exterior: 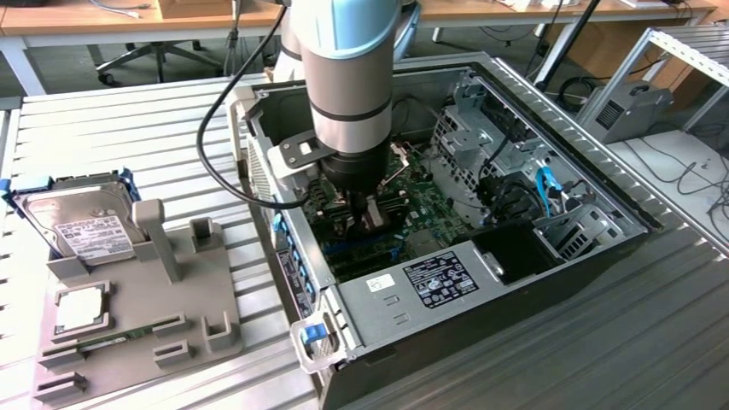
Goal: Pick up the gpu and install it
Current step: 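Insert the gpu into the slot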
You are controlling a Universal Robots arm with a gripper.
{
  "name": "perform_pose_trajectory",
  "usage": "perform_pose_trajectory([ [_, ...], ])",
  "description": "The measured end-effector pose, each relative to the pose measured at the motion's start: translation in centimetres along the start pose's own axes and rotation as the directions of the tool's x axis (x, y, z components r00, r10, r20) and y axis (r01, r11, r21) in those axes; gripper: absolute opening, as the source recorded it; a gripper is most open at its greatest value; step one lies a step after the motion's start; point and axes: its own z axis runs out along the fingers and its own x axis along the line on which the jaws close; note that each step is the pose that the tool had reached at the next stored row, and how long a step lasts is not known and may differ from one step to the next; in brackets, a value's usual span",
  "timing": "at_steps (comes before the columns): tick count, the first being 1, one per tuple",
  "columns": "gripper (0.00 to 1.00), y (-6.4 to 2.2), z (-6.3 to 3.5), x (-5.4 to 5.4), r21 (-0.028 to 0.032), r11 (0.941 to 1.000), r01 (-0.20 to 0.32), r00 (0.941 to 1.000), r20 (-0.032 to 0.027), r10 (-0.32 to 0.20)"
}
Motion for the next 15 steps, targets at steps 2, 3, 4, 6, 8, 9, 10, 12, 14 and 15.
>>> perform_pose_trajectory([
  [2, 0.26, -0.04, 0.0, -0.04, 0.0001, 1.0, 0.002, 0.9999, -0.0101, -0.002],
  [3, 0.26, -0.06, 0.01, -0.07, 0.0003, 1.0, 0.003, 0.9999, -0.0163, -0.003],
  [4, 0.26, -0.08, 0.01, -0.09, 0.0003, 1.0, 0.004, 0.9998, -0.0217, -0.004],
  [6, 0.26, -0.17, 0.03, -0.16, 0.0006, 1.0, 0.007, 0.9995, -0.0324, -0.007],
  [8, 0.26, -0.32, 0.06, -0.23, 0.0008, 1.0, 0.008, 0.9993, -0.0374, -0.008],
  [9, 0.26, -0.33, 0.07, -0.23, 0.0008, 1.0, 0.008, 0.9993, -0.0371, -0.008],
  [10, 0.26, -0.35, 0.06, -0.23, 0.0008, 1.0, 0.007, 0.9993, -0.0356, -0.007],
  [12, 0.26, -0.38, -0.03, -0.23, 0.0005, 1.0, 0.007, 0.9995, -0.032, -0.007],
  [14, 0.26, -0.4, -0.14, -0.24, 0.0005, 1.0, 0.005, 0.9996, -0.0264, -0.005],
  [15, 0.26, -0.4, -0.15, -0.23, 0.0004, 1.0, 0.005, 0.9997, -0.0237, -0.005],
])
